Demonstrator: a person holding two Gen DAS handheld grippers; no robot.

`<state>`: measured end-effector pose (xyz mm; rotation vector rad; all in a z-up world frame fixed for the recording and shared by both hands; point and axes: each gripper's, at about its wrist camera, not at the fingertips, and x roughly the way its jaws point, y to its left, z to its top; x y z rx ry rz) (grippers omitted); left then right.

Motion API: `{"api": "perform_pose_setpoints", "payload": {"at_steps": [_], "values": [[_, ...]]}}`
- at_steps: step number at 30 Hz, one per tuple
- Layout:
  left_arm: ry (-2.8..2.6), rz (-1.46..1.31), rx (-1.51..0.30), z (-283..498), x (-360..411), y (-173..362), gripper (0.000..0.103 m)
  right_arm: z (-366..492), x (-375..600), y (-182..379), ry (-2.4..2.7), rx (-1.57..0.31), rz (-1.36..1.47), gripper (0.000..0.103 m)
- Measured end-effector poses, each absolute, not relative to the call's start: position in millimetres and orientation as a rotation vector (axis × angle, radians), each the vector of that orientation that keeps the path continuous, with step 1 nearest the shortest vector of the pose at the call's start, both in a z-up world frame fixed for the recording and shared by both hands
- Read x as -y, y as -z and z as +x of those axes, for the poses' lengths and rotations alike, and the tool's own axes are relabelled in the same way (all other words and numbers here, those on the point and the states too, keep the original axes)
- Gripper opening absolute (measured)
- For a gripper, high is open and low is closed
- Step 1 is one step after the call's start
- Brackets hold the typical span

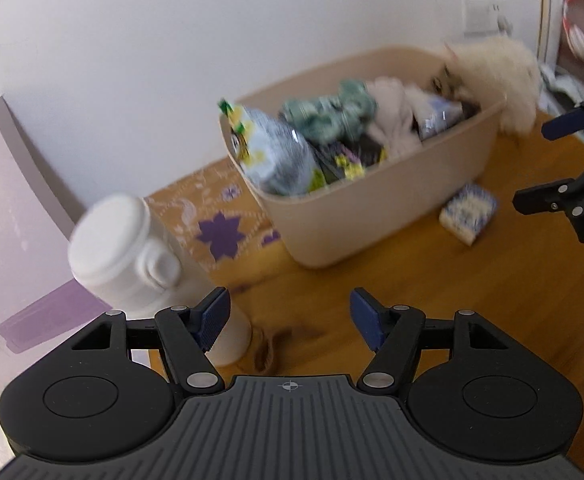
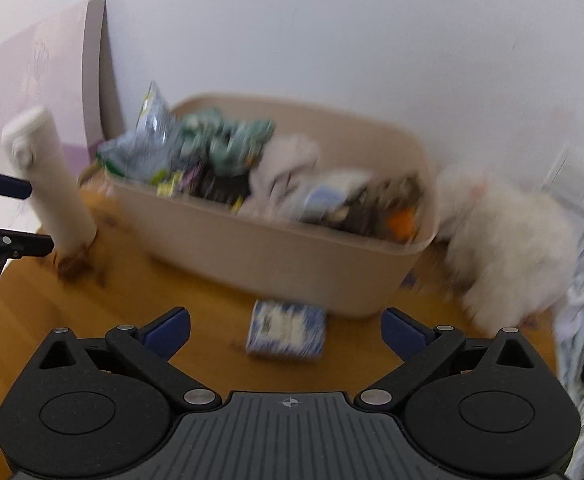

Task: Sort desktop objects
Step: 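Return both tools to the table near the tissue pack and thermos, then grasp the blue-white tissue pack with the right tool while the left tool grasps the brown clip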

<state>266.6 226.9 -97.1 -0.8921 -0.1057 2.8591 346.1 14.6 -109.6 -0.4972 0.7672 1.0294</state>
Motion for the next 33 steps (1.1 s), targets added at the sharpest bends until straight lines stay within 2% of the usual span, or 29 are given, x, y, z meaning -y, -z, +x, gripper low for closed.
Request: {"api": "perform_pose_setpoints", "payload": {"at_steps": [9,13,33], "values": [[-2.854,-1.046,0.097,246,-232,141,0.068,340,-31,149,-1.025,-0.832,-0.559,0.103],[-2.833,-1.102,0.147,237,-228,155,0.068,345,-38,161,-1.020,-0.839,-0.582,0.103],[-2.781,-1.122,0.347,203,-227,180,0.068,357,-63,197,-0.996,-0.854,-0.596,0.103]]}}
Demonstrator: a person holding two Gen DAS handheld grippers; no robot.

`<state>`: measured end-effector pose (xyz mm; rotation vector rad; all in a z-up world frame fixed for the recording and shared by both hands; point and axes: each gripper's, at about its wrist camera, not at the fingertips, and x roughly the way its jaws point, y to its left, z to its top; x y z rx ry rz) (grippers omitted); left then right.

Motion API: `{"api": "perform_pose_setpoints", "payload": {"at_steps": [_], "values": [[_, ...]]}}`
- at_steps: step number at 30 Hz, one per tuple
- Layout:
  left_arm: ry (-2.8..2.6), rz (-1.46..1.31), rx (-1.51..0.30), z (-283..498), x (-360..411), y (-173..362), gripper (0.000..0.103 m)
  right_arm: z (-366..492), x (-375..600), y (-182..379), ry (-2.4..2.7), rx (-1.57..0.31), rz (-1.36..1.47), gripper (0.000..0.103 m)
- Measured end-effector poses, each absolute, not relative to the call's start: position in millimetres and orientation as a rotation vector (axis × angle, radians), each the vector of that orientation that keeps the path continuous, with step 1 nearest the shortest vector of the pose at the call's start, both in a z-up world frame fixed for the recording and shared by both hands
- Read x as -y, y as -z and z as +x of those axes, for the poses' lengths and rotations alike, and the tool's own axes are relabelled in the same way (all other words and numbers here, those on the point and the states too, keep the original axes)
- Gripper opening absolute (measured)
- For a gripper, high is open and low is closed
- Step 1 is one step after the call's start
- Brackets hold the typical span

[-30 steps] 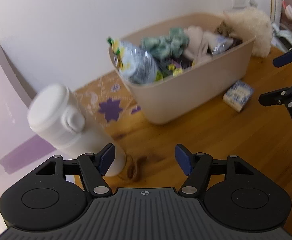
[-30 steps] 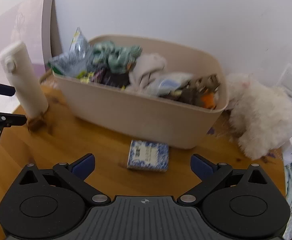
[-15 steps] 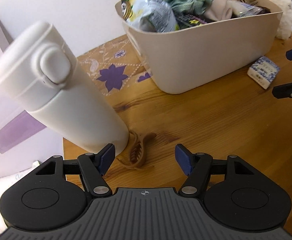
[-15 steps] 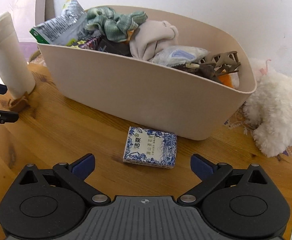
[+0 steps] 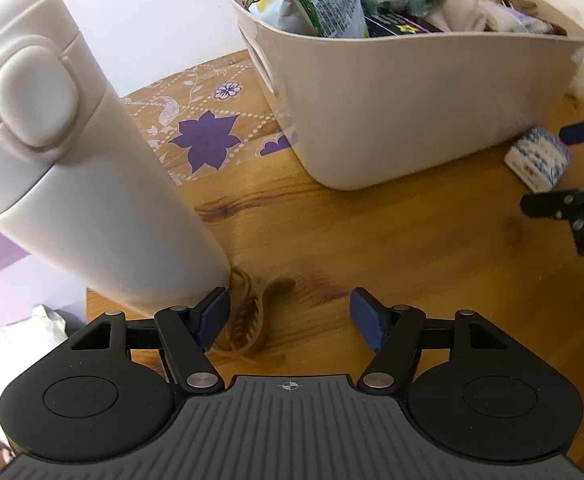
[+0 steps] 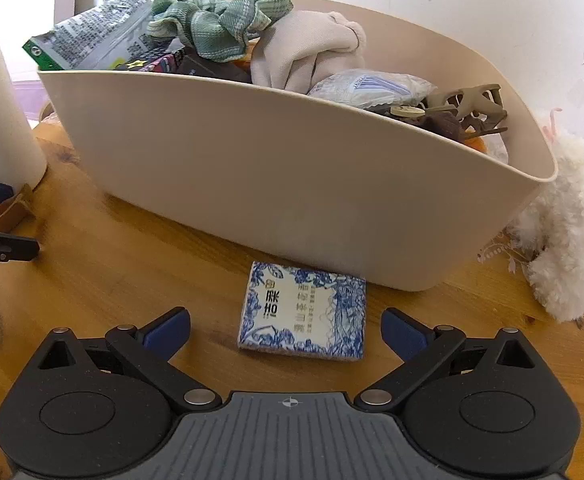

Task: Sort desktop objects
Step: 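Grasp the blue-white tissue pack with the right tool while the left tool grasps the brown clip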

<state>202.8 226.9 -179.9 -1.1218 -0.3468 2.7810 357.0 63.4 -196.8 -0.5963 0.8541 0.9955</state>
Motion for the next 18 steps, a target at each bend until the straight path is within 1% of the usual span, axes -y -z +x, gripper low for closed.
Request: {"api": "perform_pose_setpoints", "payload": {"at_steps": [3,6,7,8,9,10,11,12,13,14,15,18], "values": [[-2.778,-1.107,0.425,197,-224,181,0.068,361,-65,199,-0.981,-0.865,-0.576,0.103],[-2.749,-1.116,0.554,192,-216,184,0.068,363,-65,201,-0.968,-0.882,-0.544,0.102],[-2.742,-1.111,0.612,192,-213,186,0.067,364,-64,202,-0.966,-0.884,-0.535,0.098],[-2.747,-1.109,0.623,192,-212,187,0.065,364,-63,202,-0.965,-0.887,-0.527,0.091],[-2.751,-1.104,0.612,193,-214,186,0.063,364,-62,203,-0.967,-0.894,-0.520,0.087],[-2.749,-1.094,0.609,194,-215,185,0.056,365,-61,203,-0.972,-0.903,-0.508,0.084],[-2.746,-1.089,0.601,195,-216,184,0.048,365,-59,202,-0.971,-0.905,-0.498,0.077],[-2.744,-1.082,0.600,197,-217,183,0.043,365,-58,202,-0.972,-0.902,-0.493,0.071],[-2.740,-1.078,0.595,198,-218,182,0.032,365,-56,200,-0.979,-0.901,-0.486,0.060],[-2.733,-1.077,0.592,199,-219,181,0.022,365,-55,199,-0.981,-0.899,-0.484,0.060],[-2.727,-1.077,0.591,199,-220,180,0.019,364,-55,199,-0.982,-0.907,-0.488,0.060],[-2.713,-1.089,0.590,202,-224,178,0.019,361,-50,198,-0.983,-0.923,-0.492,0.060]]}}
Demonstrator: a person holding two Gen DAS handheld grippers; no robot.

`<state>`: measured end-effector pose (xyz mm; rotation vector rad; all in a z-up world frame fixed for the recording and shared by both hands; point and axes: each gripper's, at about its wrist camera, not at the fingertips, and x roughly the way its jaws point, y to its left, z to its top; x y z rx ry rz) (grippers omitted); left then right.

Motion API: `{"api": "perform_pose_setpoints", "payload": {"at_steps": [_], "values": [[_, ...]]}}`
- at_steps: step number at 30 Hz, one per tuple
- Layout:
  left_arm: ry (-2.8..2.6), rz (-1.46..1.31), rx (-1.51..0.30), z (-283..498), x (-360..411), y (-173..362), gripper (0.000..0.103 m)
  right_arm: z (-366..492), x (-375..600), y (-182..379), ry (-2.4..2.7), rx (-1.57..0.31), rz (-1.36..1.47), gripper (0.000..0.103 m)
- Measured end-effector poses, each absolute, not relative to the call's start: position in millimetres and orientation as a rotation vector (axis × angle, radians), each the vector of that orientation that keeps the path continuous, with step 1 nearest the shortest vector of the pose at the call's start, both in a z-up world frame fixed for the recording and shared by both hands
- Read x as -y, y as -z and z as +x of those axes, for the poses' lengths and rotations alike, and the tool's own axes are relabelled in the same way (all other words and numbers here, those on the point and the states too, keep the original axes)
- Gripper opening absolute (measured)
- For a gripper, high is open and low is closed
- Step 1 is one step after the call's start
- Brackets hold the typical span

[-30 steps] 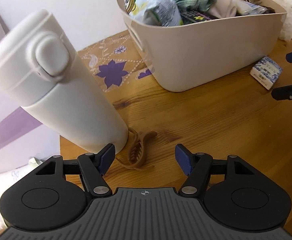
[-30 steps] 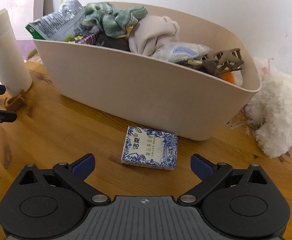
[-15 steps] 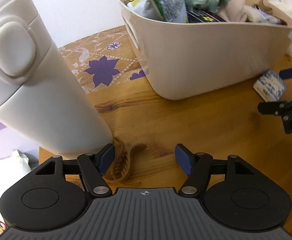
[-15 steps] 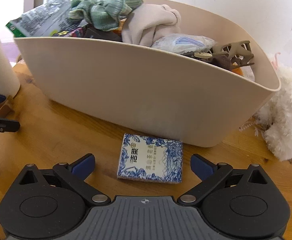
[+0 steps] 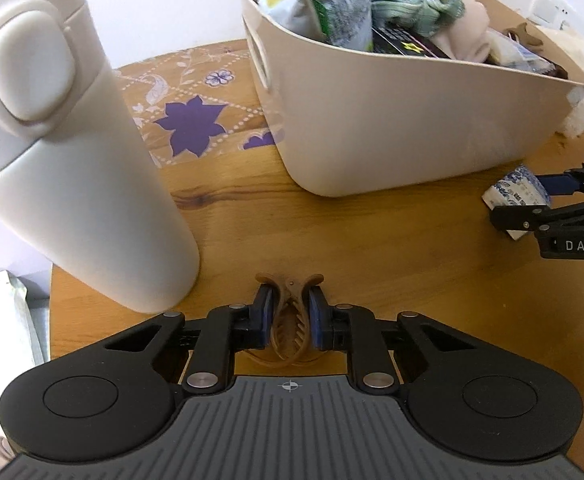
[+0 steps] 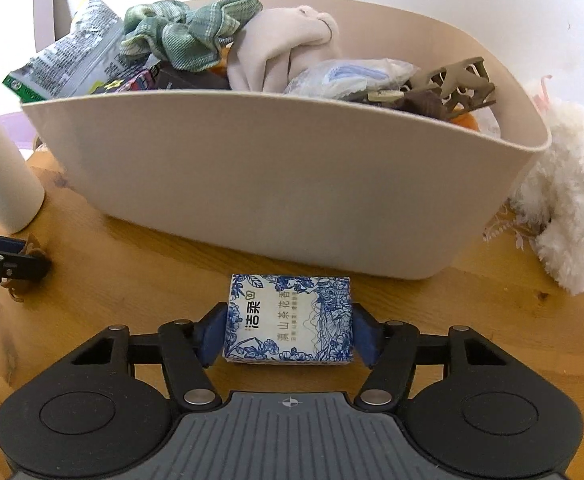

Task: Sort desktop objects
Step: 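Grasp the blue-white tissue pack with the right tool while the left tool grasps the brown clip, then lift the tissue pack and brown clip and carry both over the basket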

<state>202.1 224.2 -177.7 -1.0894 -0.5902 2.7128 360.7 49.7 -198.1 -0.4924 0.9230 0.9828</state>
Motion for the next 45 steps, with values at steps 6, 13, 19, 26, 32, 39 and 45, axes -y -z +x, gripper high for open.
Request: {"api": "perform_pose_setpoints", "payload": {"at_steps": [6,13,19,26,32,39,45], "values": [[-2.693,-1.082,0.571,215,-235,177,0.019,345,-27,193,-1.017,-0.935,-0.511,0.060],[-2.715,-1.002,0.589,234,-235,159,0.018,348,-2,168,-1.040,-0.916,-0.486,0.060],[-2.731,-0.884,0.543,250,-227,125,0.019,363,14,123,-1.059,-0.865,-0.449,0.060],[-2.746,-0.729,0.500,266,-218,79,0.018,374,23,79,-1.063,-0.789,-0.383,0.060],[-2.790,-0.608,0.478,258,-208,39,0.019,394,14,39,-1.063,-0.710,-0.331,0.060],[-2.866,-0.499,0.535,226,-194,-5,0.018,418,-15,13,-1.055,-0.632,-0.303,0.060],[-2.941,-0.422,0.516,195,-194,-27,0.019,434,-37,10,-1.038,-0.603,-0.304,0.060]]}}
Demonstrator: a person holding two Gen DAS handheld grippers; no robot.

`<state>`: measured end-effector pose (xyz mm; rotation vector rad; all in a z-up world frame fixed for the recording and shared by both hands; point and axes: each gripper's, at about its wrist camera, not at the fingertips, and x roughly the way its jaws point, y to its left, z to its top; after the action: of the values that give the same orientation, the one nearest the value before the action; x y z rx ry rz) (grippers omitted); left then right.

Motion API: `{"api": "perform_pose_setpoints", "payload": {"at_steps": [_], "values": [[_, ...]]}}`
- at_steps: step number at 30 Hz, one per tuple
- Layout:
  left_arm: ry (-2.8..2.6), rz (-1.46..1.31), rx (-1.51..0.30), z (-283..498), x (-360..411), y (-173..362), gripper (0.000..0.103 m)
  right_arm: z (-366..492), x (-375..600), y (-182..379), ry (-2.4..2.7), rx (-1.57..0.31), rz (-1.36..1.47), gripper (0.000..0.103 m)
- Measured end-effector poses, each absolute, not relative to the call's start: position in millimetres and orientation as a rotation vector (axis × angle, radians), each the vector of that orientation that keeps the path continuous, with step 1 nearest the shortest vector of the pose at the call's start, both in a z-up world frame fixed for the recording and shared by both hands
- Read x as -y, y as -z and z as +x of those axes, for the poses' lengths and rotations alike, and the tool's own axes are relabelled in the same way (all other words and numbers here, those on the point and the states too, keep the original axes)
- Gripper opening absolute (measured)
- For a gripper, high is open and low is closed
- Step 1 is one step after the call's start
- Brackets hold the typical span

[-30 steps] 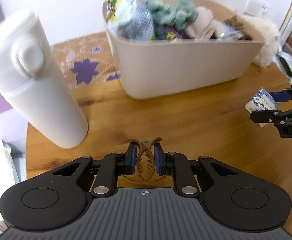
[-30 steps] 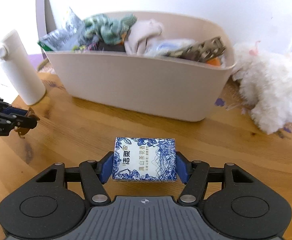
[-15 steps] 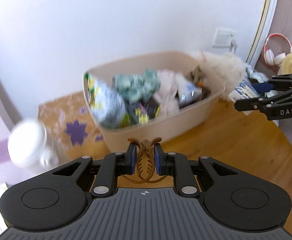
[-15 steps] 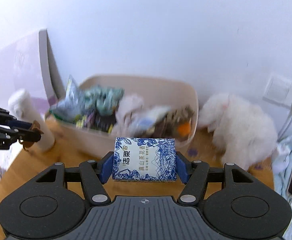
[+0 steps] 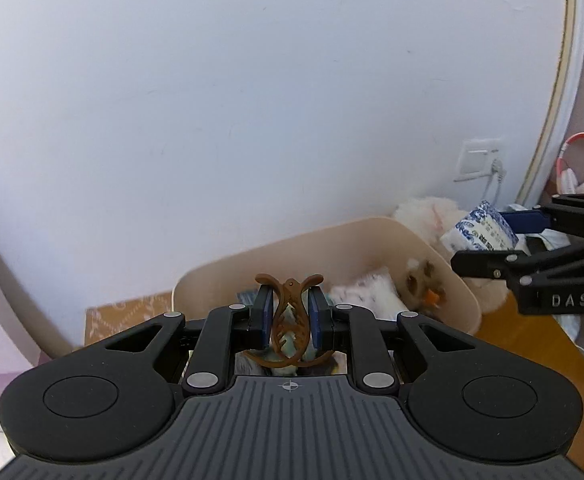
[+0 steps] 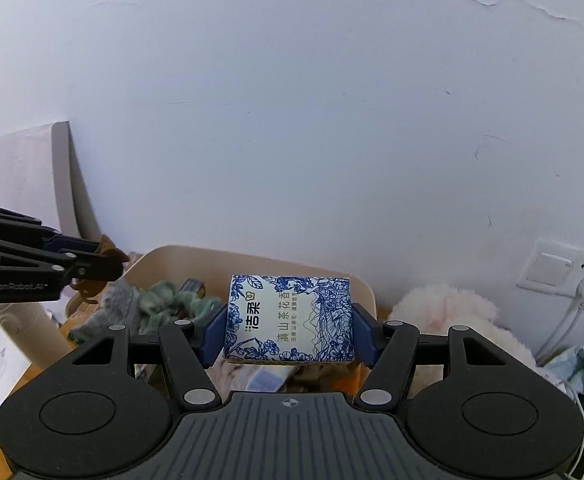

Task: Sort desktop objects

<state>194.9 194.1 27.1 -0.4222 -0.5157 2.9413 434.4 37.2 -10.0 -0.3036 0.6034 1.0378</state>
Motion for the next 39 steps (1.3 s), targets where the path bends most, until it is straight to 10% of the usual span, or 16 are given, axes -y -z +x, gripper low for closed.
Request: {"api": "perform_pose_setpoints", "payload": {"at_steps": [25,29,39], "values": [[-2.928,-0.793,0.657,114,-212,6,0.020,466,-90,84,-0.909,-0.830,-0.284,0.073],[-2.913,-0.760,0.702,117,-212,5,0.064,456,-89,85,-0.914,-0.819,-0.295,0.092],[-2.933,-0.737,0.669,157,-208,-6,0.074,445,-51,50,-0.912,-0.820,-0.279,0.103]]}}
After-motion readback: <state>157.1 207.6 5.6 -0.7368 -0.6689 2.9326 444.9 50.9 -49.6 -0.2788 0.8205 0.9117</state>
